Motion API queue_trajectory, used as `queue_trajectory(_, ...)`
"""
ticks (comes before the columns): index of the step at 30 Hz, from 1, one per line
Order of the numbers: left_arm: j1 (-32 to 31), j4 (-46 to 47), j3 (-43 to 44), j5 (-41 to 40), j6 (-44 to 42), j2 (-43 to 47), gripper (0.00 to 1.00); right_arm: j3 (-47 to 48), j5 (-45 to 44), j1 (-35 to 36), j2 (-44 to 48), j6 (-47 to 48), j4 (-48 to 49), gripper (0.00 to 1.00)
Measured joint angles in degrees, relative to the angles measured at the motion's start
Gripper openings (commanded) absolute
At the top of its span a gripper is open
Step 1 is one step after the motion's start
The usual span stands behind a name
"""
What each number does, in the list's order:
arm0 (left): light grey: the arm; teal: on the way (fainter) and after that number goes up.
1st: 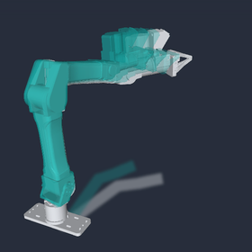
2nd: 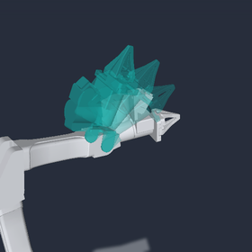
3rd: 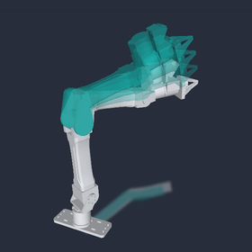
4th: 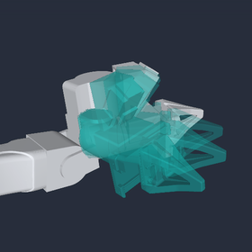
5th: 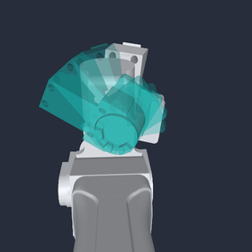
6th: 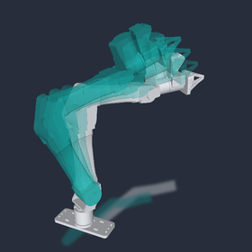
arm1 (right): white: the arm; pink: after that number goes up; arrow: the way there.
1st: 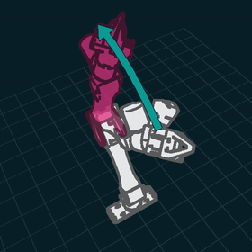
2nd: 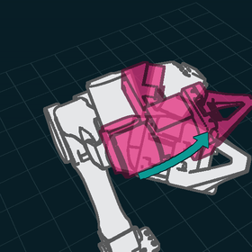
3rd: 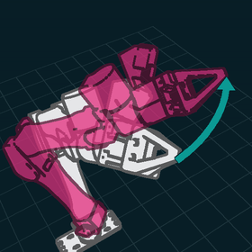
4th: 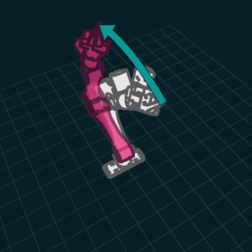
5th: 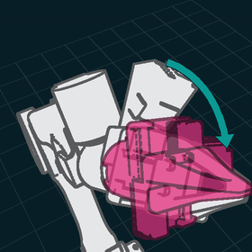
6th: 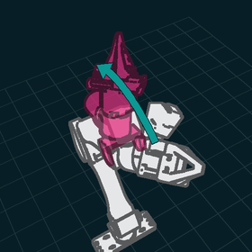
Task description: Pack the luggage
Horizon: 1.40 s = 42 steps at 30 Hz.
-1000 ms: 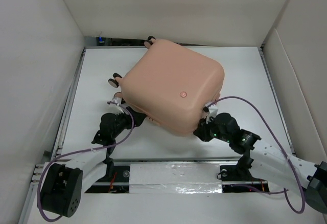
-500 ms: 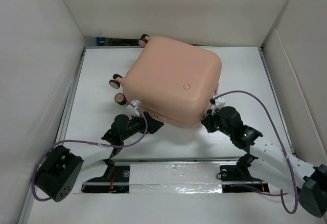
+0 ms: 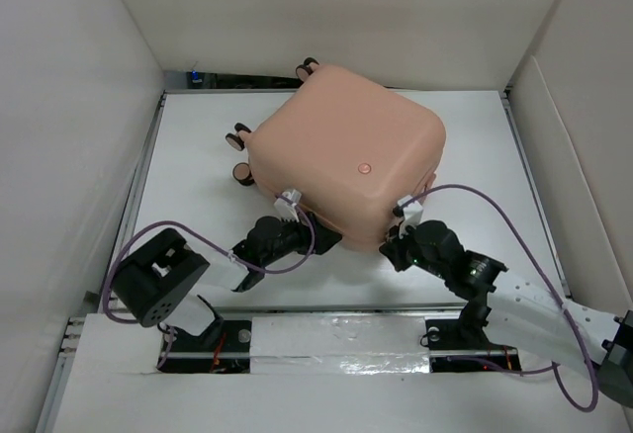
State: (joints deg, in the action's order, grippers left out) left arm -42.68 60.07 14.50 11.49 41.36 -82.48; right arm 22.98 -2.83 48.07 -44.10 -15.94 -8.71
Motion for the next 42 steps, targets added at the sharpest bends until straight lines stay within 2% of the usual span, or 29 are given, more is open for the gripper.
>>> queue_trajectory(6,-6.4,5.3,2.4,-4.7,3.3,-6.5,0.65,0.2,-5.0,7.3,-0.2,-1.0,-1.1,0.0)
queue_trajectory(11,-9.3,7.9,6.3,-5.9,5.2,-12.5,0.66,1.7,-14.0,12.0,-5.2,-3.4,0.5,0.0)
queue_trajectory(18,-9.8,6.1,11.6,-7.1,4.8,-16.1,0.67,2.1,-24.5,13.7,-15.7,-7.2,12.6,0.0)
queue_trajectory(22,-7.8,3.2,11.8,-8.5,3.4,-14.1,0.74,2.6,-29.9,14.5,-21.1,-7.0,19.3,0.0)
queue_trajectory(23,-7.2,1.9,11.5,-8.6,2.8,-12.5,0.79,2.6,-30.4,14.6,-21.3,-7.1,20.8,0.0)
queue_trajectory(26,-3.5,-4.4,8.6,-8.6,1.6,-4.9,0.86,1.4,-29.2,15.1,-19.2,-7.9,24.5,0.0)
queue_trajectory(29,5.1,-11.9,7.0,-11.0,1.4,5.5,0.91,-1.4,-27.5,16.2,-13.7,-8.7,24.0,0.0)
queue_trajectory(32,13.7,-16.4,8.4,-14.9,1.8,13.6,0.93,-2.7,-26.1,16.7,-9.2,-9.4,22.9,0.0)
queue_trajectory(34,18.5,-20.2,12.1,-16.2,2.0,15.7,0.94,-2.9,-25.2,16.9,-7.9,-9.6,22.8,0.0)
queue_trajectory(37,24.6,-25.4,21.6,-16.3,2.3,12.9,0.95,-2.9,-23.7,17.0,-7.4,-9.6,22.3,0.0)
queue_trajectory(42,32.1,-30.2,38.8,-14.8,4.2,-0.7,0.97,-2.9,-22.5,17.0,-8.0,-9.4,22.5,0.0)
